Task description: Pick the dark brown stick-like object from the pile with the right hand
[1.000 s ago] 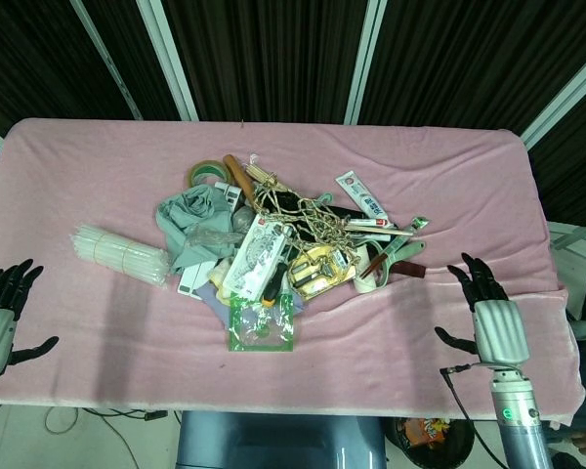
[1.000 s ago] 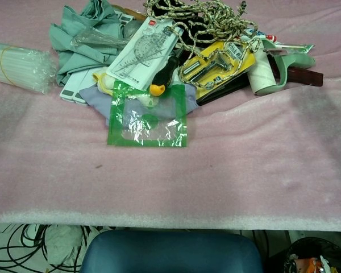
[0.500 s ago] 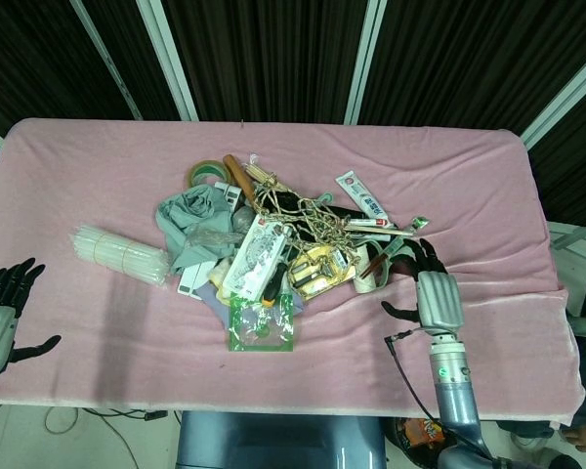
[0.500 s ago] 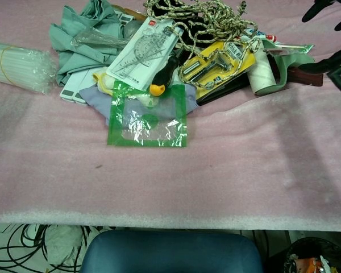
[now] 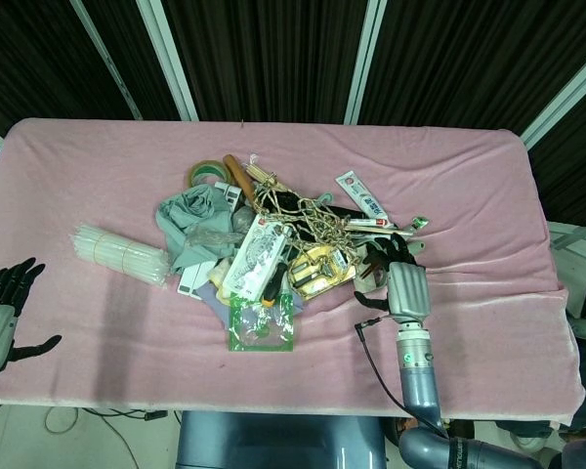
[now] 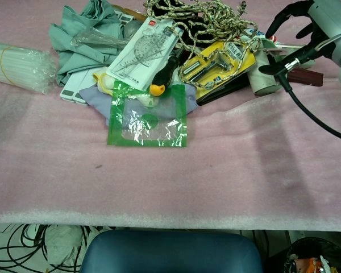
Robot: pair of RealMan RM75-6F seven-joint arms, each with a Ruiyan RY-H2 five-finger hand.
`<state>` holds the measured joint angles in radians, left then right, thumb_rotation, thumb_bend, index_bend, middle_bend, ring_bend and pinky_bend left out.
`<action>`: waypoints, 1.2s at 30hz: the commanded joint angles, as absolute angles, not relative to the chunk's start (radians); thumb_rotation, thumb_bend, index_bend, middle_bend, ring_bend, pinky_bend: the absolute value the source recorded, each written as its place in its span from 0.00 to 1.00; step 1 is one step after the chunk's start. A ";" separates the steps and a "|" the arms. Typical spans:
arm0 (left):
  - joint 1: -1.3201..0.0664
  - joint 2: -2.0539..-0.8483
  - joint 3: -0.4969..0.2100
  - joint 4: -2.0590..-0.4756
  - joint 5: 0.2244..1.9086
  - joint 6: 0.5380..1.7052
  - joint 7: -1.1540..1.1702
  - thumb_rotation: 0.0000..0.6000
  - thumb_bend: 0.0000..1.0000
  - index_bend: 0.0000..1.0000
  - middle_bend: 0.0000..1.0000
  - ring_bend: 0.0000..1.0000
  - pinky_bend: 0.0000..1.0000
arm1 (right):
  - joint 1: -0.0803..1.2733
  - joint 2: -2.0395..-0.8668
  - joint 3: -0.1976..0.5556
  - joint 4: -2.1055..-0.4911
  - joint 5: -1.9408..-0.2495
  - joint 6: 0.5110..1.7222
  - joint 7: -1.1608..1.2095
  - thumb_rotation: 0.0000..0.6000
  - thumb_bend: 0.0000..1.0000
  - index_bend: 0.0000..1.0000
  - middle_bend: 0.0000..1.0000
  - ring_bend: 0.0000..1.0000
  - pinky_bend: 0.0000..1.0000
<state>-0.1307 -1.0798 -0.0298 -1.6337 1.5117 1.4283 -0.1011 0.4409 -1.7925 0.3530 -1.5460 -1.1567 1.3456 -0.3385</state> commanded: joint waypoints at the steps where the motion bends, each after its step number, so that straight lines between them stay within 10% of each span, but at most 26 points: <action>1: -0.132 -1.077 -0.029 -1.636 1.511 1.426 -0.105 1.00 0.00 0.00 0.00 0.00 0.00 | 0.452 -1.809 0.367 -1.521 -1.147 1.353 -0.332 1.00 0.17 0.46 0.23 0.08 0.24; 36: -0.135 -1.073 -0.029 -1.647 1.502 1.417 -0.114 1.00 0.00 0.00 0.00 0.00 0.00 | 0.460 -1.806 0.357 -1.479 -1.144 1.361 -0.255 1.00 0.55 0.60 0.31 0.08 0.24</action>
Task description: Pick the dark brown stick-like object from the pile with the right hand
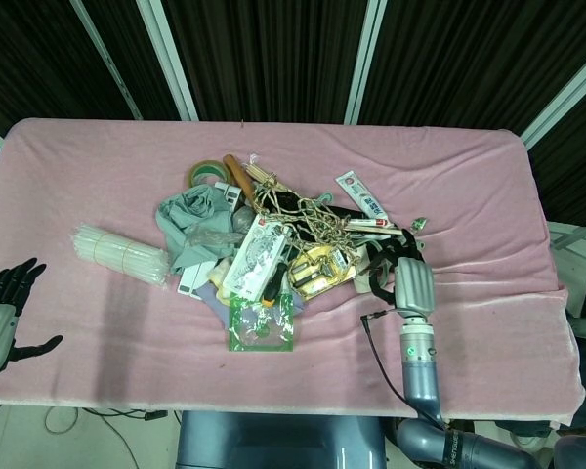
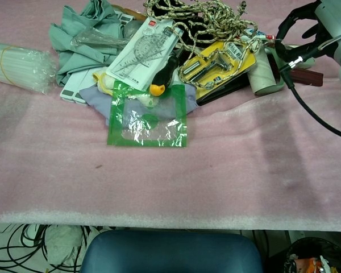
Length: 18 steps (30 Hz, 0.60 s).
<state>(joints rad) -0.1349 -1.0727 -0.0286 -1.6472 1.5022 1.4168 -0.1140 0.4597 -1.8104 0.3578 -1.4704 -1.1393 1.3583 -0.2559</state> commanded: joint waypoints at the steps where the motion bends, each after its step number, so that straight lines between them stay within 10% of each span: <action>1: -0.135 -1.073 -0.029 -1.647 1.502 1.417 -0.114 1.00 0.00 0.00 0.00 0.00 0.00 | 0.460 -1.804 0.357 -1.483 -1.145 1.362 -0.255 1.00 0.55 0.61 0.31 0.08 0.24; 18: -0.128 -1.083 -0.032 -1.639 1.507 1.439 -0.098 1.00 0.00 0.00 0.00 0.00 0.00 | 0.387 -1.550 0.400 -1.893 -1.267 1.464 -0.212 1.00 0.56 0.61 0.32 0.09 0.24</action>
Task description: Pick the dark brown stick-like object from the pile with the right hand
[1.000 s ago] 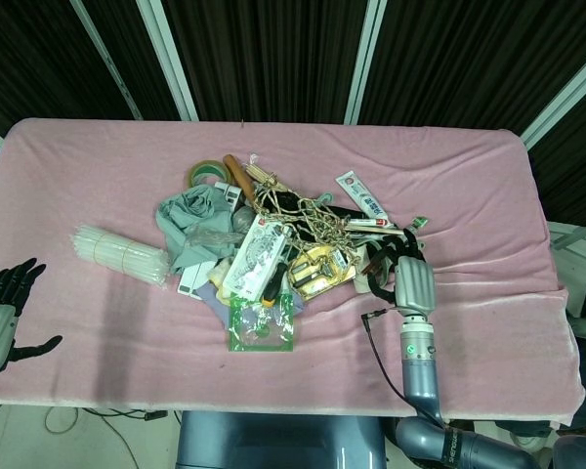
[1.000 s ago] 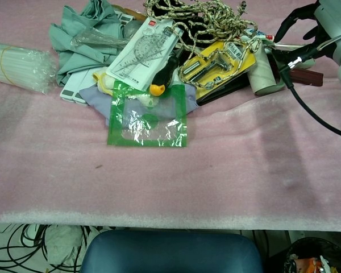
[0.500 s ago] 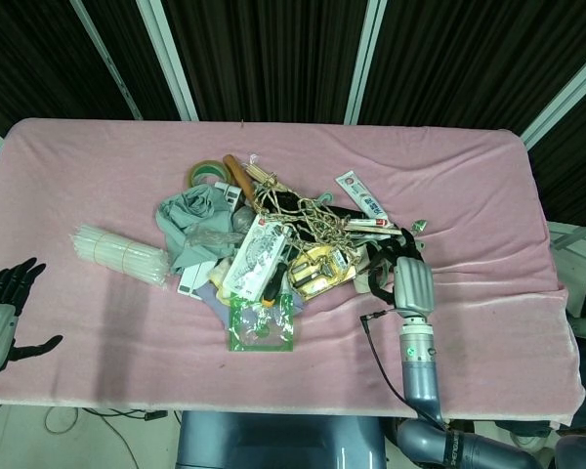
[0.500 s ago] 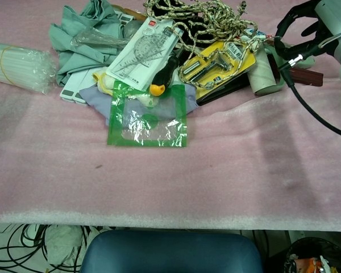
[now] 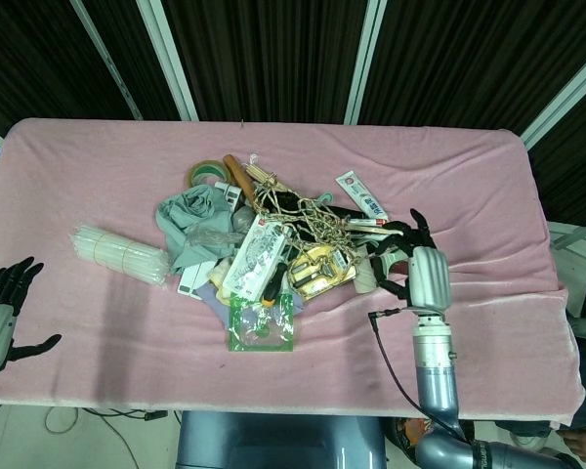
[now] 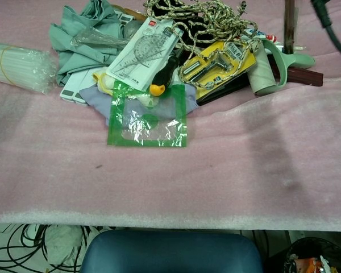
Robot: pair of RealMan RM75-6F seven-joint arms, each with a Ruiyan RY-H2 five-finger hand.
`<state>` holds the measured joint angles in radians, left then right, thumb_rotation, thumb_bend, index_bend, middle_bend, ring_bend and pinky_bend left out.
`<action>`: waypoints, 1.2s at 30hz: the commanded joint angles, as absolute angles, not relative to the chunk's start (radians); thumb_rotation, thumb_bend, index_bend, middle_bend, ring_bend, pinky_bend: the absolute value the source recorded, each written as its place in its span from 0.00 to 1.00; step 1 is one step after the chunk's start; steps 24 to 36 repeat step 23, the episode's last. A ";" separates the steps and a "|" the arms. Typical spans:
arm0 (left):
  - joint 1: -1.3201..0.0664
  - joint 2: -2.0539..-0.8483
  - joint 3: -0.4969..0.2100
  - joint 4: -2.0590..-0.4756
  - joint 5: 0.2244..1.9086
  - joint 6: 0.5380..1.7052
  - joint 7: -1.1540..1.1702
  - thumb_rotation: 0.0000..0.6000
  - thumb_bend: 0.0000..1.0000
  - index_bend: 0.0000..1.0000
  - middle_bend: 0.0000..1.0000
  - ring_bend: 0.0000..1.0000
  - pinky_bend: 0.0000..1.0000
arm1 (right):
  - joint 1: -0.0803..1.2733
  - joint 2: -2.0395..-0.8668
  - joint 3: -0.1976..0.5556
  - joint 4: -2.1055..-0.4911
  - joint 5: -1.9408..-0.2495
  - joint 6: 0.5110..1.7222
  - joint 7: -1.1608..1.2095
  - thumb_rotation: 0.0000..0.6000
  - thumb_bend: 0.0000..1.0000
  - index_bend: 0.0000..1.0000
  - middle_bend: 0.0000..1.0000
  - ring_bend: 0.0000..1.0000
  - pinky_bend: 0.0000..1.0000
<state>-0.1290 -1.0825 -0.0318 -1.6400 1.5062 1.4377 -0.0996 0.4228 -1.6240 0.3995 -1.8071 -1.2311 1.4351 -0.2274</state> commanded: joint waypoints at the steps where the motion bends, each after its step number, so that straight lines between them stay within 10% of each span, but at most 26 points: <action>1: -0.128 -1.084 -0.032 -1.639 1.508 1.441 -0.096 1.00 0.00 0.00 0.00 0.00 0.00 | 0.375 -1.529 0.394 -1.918 -1.275 1.470 -0.205 1.00 0.55 0.61 0.32 0.09 0.24; 15: -0.120 -1.095 -0.028 -1.632 1.525 1.462 -0.071 1.00 0.00 0.00 0.00 0.00 0.00 | 0.185 -1.258 0.246 -2.128 -1.479 1.578 -0.054 1.00 0.56 0.61 0.32 0.09 0.24; 36: -0.118 -1.089 -0.024 -1.631 1.524 1.460 -0.084 1.00 0.00 0.00 0.00 0.00 0.00 | 0.150 -1.220 0.206 -2.168 -1.529 1.600 -0.043 1.00 0.56 0.61 0.32 0.09 0.24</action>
